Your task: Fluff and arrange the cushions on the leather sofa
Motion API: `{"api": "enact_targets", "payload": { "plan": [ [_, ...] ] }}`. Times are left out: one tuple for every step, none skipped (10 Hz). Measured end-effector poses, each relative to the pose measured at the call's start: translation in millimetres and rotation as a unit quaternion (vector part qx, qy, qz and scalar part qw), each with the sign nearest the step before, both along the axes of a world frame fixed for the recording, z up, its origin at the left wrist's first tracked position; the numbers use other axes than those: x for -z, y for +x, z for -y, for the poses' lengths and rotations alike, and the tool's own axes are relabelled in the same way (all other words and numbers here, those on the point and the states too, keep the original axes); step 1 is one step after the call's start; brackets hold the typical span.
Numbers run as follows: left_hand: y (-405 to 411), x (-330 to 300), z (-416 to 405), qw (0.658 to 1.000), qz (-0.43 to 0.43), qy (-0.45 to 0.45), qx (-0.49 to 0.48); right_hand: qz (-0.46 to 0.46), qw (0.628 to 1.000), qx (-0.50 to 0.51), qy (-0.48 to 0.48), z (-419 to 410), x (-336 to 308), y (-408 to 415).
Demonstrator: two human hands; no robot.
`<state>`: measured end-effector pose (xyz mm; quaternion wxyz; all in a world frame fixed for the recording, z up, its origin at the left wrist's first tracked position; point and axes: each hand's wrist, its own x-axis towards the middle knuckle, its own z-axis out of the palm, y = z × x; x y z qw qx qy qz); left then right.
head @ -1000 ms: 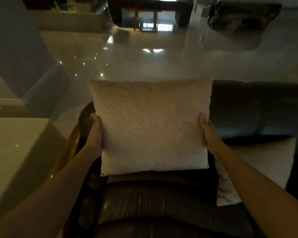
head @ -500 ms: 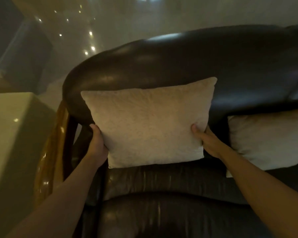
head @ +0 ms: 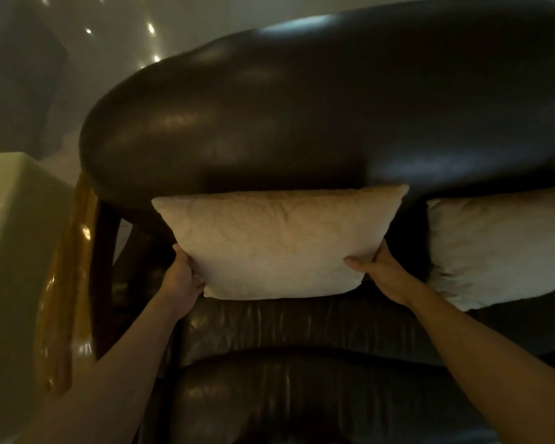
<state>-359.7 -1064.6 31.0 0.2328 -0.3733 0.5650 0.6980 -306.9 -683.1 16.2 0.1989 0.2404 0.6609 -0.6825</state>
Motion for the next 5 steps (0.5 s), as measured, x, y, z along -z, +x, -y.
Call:
{"api": "enact_targets", "payload": {
  "plan": [
    [9.4, 0.0, -6.1, 0.999, 0.011, -0.034, 0.022, 0.002, 0.999, 0.01, -0.036, -2.9, 1.1, 11.9],
    [21.5, -10.9, -8.1, 0.997, 0.012, -0.061, 0.047, -0.015, 0.999, -0.029, -0.024, -7.0, -6.5, 22.3],
    [35.4, -29.6, -11.5, 0.992, -0.014, -0.097, 0.081, -0.027, 0.997, -0.067, -0.002, -6.5, -23.5, 30.5],
    [74.3, -56.0, -33.9, 0.979, -0.06, -0.144, 0.131, -0.054, 0.992, -0.108, 0.04, -20.5, -61.3, 61.9],
    [106.4, -75.0, -54.9, 0.954, -0.106, -0.217, 0.175, -0.075, 0.981, -0.148, 0.104, -31.1, -82.0, 85.7]
  ]
}}
